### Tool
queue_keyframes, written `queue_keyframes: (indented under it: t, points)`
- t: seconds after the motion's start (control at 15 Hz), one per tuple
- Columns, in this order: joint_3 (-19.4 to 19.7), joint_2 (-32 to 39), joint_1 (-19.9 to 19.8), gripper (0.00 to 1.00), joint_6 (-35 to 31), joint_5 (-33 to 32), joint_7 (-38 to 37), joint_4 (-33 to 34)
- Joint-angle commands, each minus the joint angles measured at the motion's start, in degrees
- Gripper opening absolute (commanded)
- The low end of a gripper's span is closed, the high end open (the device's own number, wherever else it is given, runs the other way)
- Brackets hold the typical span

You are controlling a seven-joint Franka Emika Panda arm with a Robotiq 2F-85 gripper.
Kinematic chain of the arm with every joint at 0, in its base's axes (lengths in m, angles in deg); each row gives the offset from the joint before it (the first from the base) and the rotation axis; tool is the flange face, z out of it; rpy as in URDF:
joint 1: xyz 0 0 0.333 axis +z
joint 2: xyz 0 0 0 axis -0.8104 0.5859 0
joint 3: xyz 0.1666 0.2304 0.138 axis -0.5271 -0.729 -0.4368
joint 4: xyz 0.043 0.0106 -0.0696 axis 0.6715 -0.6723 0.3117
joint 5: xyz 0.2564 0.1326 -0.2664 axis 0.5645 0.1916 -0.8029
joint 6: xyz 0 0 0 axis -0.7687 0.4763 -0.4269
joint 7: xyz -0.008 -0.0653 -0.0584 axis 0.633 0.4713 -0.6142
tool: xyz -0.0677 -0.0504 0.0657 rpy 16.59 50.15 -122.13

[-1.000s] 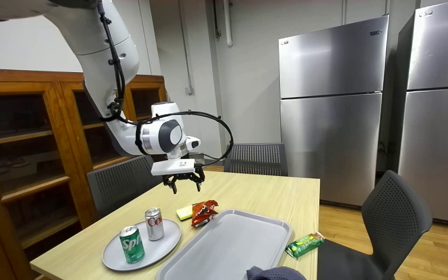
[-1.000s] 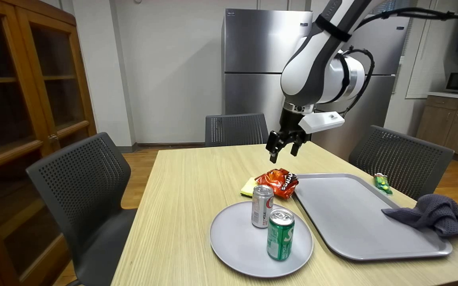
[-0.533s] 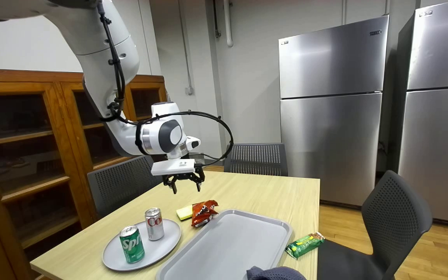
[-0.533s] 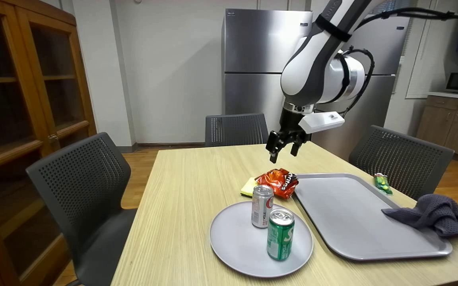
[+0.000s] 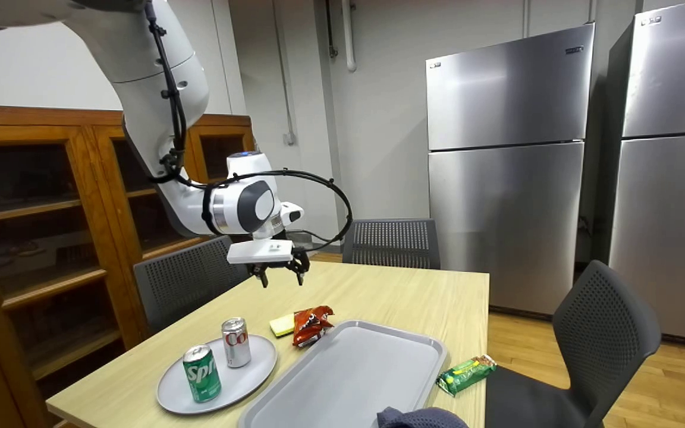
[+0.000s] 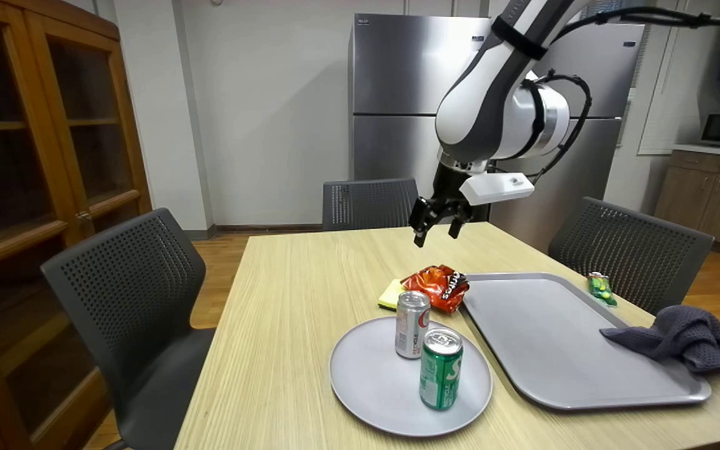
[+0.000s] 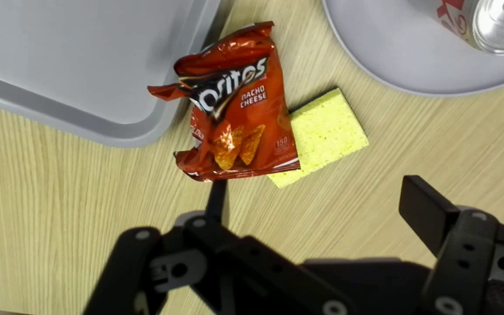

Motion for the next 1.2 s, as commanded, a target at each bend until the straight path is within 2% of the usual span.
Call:
queue_keyframes:
  t: [0.0,0.2,0.27,0.8,1.0,1.13]
  points:
    - [-3.7,-1.7,-1.5,1.0,-1.9,3.5,-0.1,-1.8]
    - [-5.9,-1.4,-1.9,1.0,-1.9,6.5,0.1,-2.1]
    - [-5.3,-1.6,-0.8,1.0,-1.8,6.3,-1.1,-2.4]
    - [-10.5,-2.4,-2.3,1.0,-1.1,10.0,1.2,-6.0]
    - [-11.1,-2.9,-2.2,1.0,-1.0,10.3,0.9,-7.5]
    - [-9.3,-3.3,-0.5,1.0,-1.6,8.8,-0.8,-8.7]
